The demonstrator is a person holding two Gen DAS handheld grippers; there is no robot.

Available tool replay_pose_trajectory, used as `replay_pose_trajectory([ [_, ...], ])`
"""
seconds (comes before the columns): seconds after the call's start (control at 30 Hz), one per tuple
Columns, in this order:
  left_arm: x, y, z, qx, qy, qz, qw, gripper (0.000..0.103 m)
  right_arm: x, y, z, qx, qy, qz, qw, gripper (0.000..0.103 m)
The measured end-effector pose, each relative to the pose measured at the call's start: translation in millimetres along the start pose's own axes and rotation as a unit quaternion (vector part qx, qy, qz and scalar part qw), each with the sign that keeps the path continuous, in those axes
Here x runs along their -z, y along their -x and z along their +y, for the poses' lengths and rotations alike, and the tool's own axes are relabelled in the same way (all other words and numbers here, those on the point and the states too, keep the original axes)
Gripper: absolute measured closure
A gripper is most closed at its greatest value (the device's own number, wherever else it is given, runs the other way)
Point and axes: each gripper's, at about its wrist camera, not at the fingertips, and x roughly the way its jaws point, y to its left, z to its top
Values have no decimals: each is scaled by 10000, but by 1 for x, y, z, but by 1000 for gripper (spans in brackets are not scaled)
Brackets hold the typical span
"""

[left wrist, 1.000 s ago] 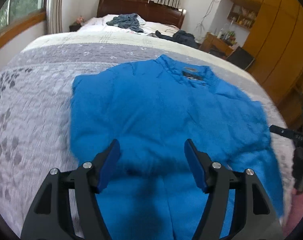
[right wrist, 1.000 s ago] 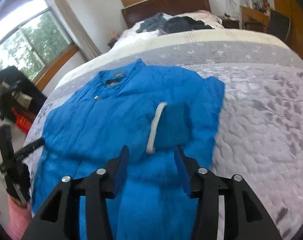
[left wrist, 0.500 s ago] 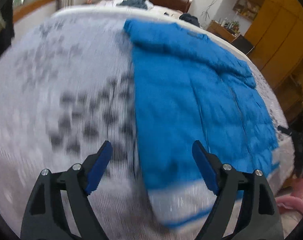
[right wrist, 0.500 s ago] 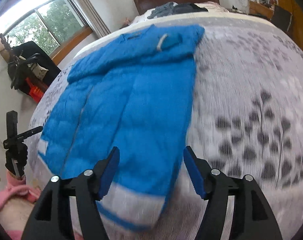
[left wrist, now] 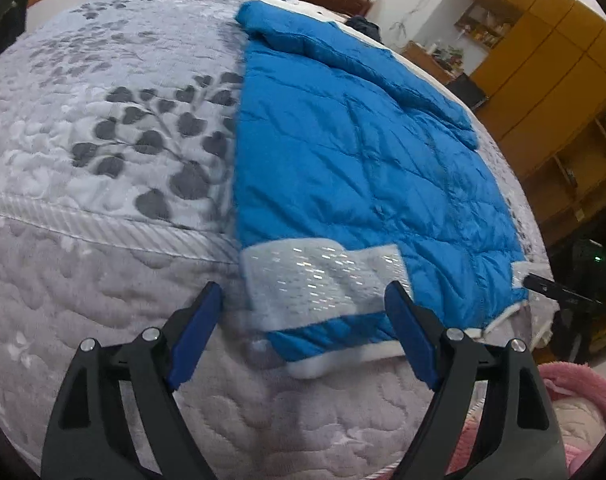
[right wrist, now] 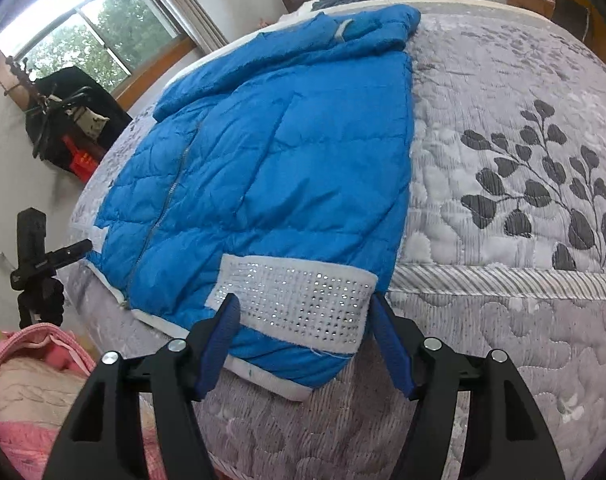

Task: Fold large clothes
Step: 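Move both tools to the white-trimmed hem of the jacket, then grasp the hem with both tools and lift it toward the collar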

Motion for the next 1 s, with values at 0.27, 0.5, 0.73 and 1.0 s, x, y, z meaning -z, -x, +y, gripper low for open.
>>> replay_pose_trajectory([
  [0.27, 1, -1, -8, -41, -61, -1, 10000, 54, -1, 2, 1, 83, 125, -159, 9998, 75],
  [0.5, -6, 12, -9, 157, 49, -205, 9997, 83, -5, 14, 0, -187, 92, -346, 9992, 88],
  [0.73, -25, 38, -14, 810, 107, -642, 9946, 88, -24, 41, 1, -684, 3, -724, 9950, 93],
  [1.0, -74, 54, -34, 1080, -196, -1078, 9881, 88, -70, 65, 10, -862, 164, -995, 9912, 93],
])
